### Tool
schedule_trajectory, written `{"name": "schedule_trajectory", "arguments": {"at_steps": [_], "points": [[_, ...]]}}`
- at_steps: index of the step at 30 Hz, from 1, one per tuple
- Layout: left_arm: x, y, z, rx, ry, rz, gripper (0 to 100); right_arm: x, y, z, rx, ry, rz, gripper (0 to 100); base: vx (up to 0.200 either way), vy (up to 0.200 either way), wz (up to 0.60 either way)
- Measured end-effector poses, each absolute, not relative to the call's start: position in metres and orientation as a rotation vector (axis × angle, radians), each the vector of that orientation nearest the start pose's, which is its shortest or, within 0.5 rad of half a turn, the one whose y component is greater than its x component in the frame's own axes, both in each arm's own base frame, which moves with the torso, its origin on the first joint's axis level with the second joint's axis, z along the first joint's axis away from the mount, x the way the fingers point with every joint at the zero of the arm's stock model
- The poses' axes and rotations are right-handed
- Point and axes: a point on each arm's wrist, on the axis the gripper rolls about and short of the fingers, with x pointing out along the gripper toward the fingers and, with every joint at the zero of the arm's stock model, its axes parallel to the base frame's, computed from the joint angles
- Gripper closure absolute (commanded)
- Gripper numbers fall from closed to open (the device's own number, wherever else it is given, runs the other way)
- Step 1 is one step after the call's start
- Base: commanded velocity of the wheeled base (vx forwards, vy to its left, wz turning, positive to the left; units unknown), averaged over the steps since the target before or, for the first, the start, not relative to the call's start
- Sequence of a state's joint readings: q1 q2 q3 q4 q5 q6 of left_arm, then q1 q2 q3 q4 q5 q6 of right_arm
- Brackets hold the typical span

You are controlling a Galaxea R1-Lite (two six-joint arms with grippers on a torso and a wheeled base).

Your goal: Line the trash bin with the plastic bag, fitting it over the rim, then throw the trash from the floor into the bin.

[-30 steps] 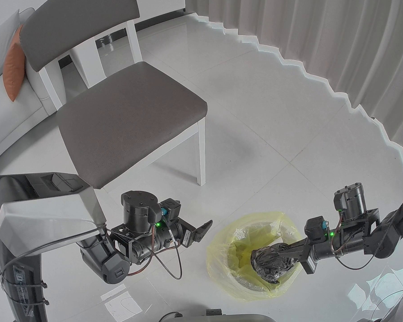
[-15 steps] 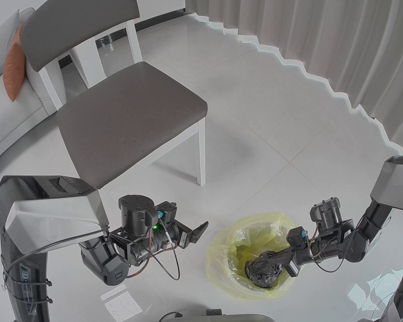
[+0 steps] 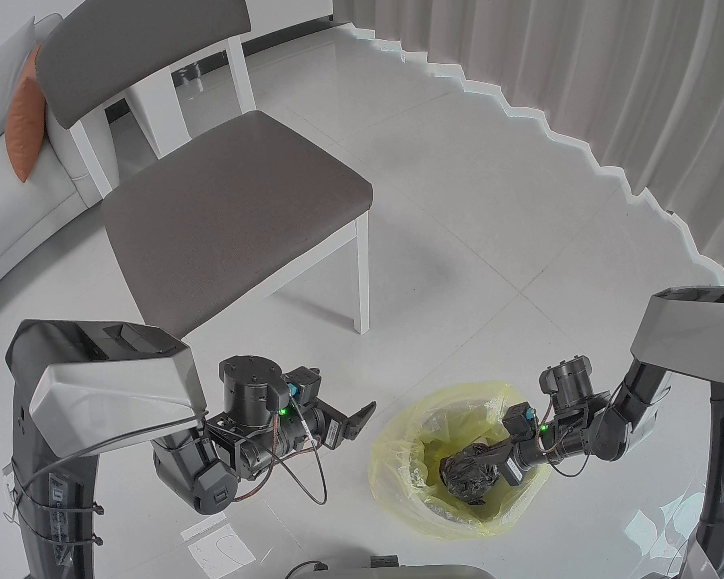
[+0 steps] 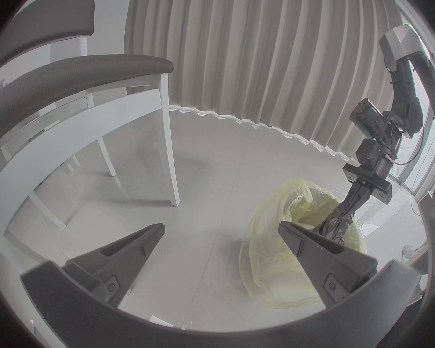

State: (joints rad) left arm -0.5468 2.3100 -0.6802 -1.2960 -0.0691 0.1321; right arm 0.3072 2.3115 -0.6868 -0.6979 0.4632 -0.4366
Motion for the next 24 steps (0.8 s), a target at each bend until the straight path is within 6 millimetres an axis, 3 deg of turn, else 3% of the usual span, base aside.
{"name": "schedule_trajectory", "arguments": {"at_steps": [9,10,24], "points": [[0.312,-0.192,0.008,0.202,0.277,-0.633,0,0.319,0.114,-0.055,-0.307,0.848,0.92,100,0.0,0.0,0.0],[0.312,-0.192,0.008,0.202,0.276,-0.633,0,0.319,0.113,-0.057,-0.307,0.871,0.924,0,0.0,0.0,0.0],[0.312,-0.193,0.009,0.195,0.264,-0.637,0,0.325,0.112,-0.047,-0.323,0.859,0.925,0,0.0,0.0,0.0]]}}
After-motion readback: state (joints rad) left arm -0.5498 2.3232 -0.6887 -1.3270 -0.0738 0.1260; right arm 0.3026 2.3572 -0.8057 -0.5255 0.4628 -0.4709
